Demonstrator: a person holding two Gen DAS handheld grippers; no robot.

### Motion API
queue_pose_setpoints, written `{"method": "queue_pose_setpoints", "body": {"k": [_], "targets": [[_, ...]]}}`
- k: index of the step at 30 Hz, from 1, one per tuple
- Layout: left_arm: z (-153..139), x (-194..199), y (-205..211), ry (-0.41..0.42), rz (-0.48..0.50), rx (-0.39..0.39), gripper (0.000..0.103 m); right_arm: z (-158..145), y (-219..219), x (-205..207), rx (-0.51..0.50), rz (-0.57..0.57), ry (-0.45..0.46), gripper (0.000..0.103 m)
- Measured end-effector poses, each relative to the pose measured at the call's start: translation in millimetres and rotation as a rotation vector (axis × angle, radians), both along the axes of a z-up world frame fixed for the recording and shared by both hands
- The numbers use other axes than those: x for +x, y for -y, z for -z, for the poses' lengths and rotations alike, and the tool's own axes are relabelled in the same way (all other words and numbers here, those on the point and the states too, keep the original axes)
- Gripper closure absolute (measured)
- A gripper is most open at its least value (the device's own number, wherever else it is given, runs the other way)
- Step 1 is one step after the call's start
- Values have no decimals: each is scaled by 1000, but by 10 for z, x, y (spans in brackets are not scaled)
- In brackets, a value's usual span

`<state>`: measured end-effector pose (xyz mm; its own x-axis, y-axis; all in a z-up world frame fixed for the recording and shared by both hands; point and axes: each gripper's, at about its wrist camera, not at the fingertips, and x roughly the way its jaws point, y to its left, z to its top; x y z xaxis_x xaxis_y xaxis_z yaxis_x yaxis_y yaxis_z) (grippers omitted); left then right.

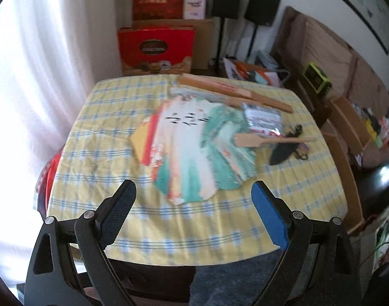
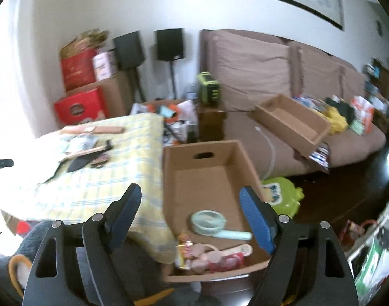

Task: Organize objects
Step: 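Move both open grippers from the box back over the table, then grasp the painted hand fan with the left gripper while the right gripper grasps the wooden spatula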

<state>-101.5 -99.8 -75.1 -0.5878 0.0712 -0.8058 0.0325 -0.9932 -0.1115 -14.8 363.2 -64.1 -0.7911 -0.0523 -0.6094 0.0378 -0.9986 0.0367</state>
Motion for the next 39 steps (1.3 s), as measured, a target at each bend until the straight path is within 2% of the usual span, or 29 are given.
{"method": "queue_pose_setpoints", "body": {"k": [2, 4, 9, 13, 16, 17, 19, 21, 23, 25, 28, 31, 34, 36, 39], "targets": [[-4, 20, 129, -35, -23, 5, 12, -33, 176, -96, 9, -48, 21, 22], [1, 16, 236, -68, -34, -26, 12, -88, 345, -187, 1, -101, 28, 22], [86, -150, 513, -67, -63, -75, 12, -218, 632, -450, -44, -172, 49, 22], [337, -419, 748, -86, -44, -17, 12, -245, 883, -763, -115, -226, 96, 19], [558, -608, 839, -53, -55, 17, 14, -28, 1120, -1208, -197, -304, 194, 18], [624, -653, 864, -43, -47, 54, 14, 116, 1212, -1416, -203, -307, 252, 20], [723, -699, 911, -27, -40, 122, 14, 303, 1343, -1670, -165, -288, 309, 22], [802, -732, 935, -9, -30, 159, 14, 426, 1464, -1863, -139, -290, 324, 22], [845, -760, 944, 5, -25, 175, 14, 535, 1528, -2016, -164, -293, 344, 22], [867, -780, 970, 1, -23, 201, 14, 621, 1548, -2129, -226, -299, 374, 24], [902, -833, 1008, -9, -20, 262, 14, 640, 1596, -2192, -276, -332, 379, 34], [924, -904, 998, -4, -12, 276, 14, 634, 1679, -2203, -272, -360, 382, 43], [931, -945, 952, -4, -3, 275, 14, 615, 1748, -2199, -250, -365, 378, 44], [932, -970, 909, -2, 13, 279, 14, 615, 1759, -2200, -244, -367, 379, 49], [926, -998, 874, -3, 18, 274, 14, 647, 1772, -2205, -243, -368, 393, 49]]}}
